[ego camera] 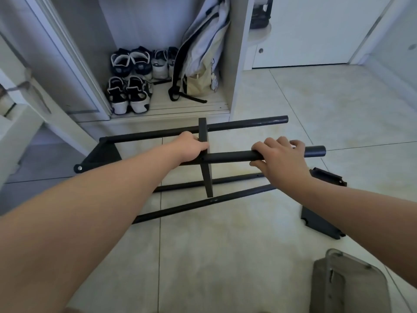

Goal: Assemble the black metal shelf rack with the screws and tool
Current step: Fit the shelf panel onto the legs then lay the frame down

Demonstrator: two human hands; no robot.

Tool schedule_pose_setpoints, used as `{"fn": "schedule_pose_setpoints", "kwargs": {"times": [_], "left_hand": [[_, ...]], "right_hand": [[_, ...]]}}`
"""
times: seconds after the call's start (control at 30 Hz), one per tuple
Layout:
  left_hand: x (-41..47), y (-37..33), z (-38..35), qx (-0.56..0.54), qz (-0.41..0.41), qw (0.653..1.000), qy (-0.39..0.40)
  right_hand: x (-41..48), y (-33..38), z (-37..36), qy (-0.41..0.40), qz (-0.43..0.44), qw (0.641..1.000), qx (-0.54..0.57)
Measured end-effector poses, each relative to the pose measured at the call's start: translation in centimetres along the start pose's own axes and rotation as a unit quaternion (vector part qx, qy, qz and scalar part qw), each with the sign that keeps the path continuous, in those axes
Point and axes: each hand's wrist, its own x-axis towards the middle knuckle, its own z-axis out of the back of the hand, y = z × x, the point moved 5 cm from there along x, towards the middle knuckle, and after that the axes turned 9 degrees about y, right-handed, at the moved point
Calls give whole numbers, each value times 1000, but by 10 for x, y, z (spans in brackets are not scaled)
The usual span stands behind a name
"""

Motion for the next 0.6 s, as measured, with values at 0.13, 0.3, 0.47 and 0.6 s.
{"fn": "schedule_pose_setpoints", "kwargs": {"times": [0.13, 0.3, 0.47, 0.6], "left_hand": [[12, 15, -9, 8, 23, 998, 50], [25, 29, -22, 2, 32, 997, 63], [31, 35, -39, -9, 18, 996, 91], [36, 42, -49, -41, 22, 992, 114]], "right_hand": [[3, -5, -30, 74, -24, 997, 18], [3, -14, -53, 113, -25, 993, 25], [-2, -18, -67, 138, -20, 989, 38], [-4, -20, -74, 154, -1, 987, 39]]}}
